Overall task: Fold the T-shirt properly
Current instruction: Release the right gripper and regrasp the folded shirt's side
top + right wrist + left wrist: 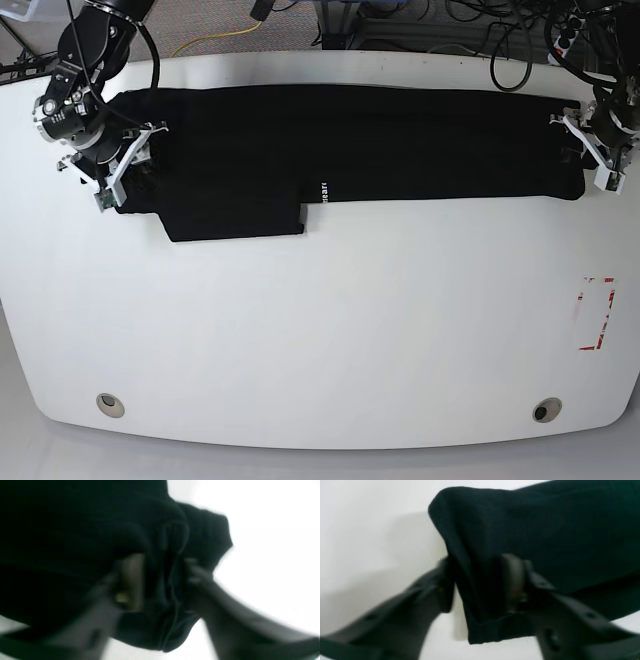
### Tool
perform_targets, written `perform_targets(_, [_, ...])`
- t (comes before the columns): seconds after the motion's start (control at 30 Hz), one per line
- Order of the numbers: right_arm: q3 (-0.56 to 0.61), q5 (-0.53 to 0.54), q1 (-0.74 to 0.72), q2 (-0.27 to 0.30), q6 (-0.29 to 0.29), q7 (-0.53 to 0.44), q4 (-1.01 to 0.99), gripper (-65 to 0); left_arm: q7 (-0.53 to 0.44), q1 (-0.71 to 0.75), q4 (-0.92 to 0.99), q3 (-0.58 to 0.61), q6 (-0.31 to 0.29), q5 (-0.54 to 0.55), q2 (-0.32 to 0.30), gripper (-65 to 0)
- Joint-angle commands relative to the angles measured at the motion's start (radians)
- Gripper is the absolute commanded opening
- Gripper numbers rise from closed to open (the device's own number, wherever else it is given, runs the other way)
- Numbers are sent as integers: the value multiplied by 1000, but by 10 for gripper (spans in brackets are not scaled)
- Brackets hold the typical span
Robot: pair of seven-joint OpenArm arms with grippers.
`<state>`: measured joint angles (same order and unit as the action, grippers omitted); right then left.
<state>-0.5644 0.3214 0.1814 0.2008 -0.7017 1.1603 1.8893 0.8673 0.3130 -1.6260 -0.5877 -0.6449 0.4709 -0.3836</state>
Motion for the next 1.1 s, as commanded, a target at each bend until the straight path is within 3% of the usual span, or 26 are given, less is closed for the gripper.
perform_targets(0.0, [-35,12,7,-8,4,-13,57,-216,5,-2,-18,-13,-10,12,-22,-322])
perform_targets(0.1, [-99,32,17,-36,4,-3,102,-106,69,-11,-40,-22,-53,15,-22,-324])
perform_targets(0.2, [-147,129,19,-37,4,16,103,-116,135,-11,-102,-102,-53,15,-15,-324])
perform_targets(0.33, [-147,261,-1,-2,4,20,97,-135,241,-61,-165,-177,-53,22,54,-324])
perform_targets(0.43, [-107,279,-33,4,4,20,80,-149,309,-91,-204,-203,-53,18,62,-324])
perform_targets(0.63, [-19,278,-181,7,4,20,-93,-178,320,-139,-216,-202,-53,13,88,-325])
perform_targets(0.87, [53,278,-377,76,29,11,-434,-176,320,-139,-211,-202,-53,13,90,-325])
perform_targets(1.07, [142,278,-477,119,29,-52,-661,-176,318,-137,-210,-203,-53,13,90,-325])
